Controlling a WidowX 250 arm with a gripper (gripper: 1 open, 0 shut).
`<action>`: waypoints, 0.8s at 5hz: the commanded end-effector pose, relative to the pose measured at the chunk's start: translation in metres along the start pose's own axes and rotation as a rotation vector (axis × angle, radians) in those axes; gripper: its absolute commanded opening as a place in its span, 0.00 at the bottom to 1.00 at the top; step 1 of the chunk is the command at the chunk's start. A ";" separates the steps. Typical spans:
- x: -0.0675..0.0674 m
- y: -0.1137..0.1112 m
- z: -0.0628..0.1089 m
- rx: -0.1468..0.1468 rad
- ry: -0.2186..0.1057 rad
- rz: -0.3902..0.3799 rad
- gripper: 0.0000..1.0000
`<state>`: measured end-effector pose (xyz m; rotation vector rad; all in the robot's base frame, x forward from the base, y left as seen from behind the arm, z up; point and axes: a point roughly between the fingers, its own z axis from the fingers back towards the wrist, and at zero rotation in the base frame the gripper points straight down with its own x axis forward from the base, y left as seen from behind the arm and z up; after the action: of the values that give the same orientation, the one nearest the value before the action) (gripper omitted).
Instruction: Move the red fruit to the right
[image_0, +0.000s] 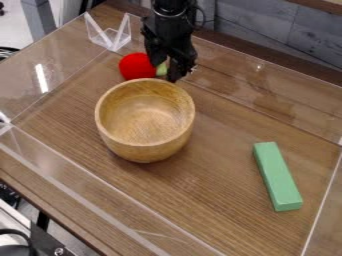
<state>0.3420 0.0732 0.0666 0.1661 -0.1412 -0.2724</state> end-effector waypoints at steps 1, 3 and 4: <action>0.007 0.002 0.034 0.027 -0.063 0.001 0.00; 0.022 -0.018 0.056 0.023 -0.086 0.138 0.00; 0.032 -0.034 0.063 0.012 -0.099 0.193 0.00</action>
<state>0.3459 0.0194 0.0936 0.1413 -0.1591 -0.1085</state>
